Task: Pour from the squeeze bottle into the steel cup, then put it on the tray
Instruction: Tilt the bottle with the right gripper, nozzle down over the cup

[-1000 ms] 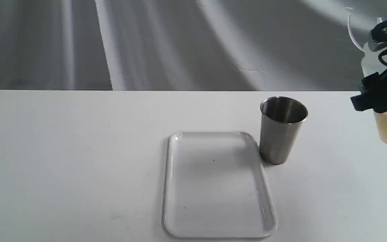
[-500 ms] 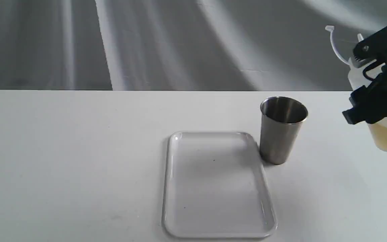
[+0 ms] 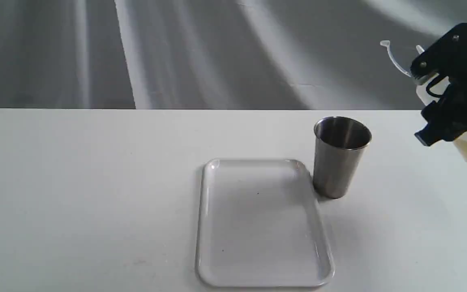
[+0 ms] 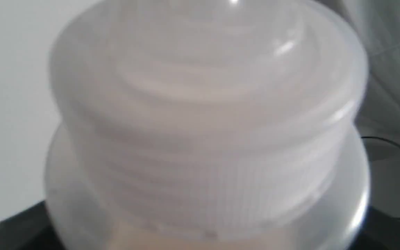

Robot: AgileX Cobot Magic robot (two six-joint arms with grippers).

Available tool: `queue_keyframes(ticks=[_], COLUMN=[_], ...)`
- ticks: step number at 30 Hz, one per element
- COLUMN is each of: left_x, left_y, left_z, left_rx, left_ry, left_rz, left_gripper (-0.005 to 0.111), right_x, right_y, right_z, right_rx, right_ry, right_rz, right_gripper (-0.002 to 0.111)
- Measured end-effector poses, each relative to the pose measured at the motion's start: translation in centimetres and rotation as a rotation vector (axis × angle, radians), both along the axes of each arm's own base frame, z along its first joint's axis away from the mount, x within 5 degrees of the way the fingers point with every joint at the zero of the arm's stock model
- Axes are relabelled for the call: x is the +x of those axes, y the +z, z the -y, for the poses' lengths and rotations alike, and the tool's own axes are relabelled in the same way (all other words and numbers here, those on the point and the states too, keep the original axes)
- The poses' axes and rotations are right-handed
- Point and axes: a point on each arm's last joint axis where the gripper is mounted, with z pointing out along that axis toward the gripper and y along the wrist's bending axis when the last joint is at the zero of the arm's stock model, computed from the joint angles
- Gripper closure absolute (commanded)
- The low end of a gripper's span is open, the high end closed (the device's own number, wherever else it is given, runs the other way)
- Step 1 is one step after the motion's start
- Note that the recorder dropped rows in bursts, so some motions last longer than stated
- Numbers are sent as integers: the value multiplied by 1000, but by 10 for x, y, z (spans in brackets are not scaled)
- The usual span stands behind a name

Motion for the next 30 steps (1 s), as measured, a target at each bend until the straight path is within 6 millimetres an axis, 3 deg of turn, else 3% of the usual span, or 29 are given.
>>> queue_keyframes(ticks=[8, 16, 30], left_x=[0, 0, 0], left_y=[0, 0, 0], left_z=[0, 0, 0], left_rx=[0, 0, 0], left_ry=[0, 0, 0], left_rz=[0, 0, 0], left_gripper=[107, 107, 107], right_x=[26, 37, 36], right_y=[14, 1, -3], right_z=[-20, -47, -42], right_rx=[-189, -351, -481], right_ry=[83, 126, 23], right_rz=[9, -58, -124], right_gripper=[106, 106, 106])
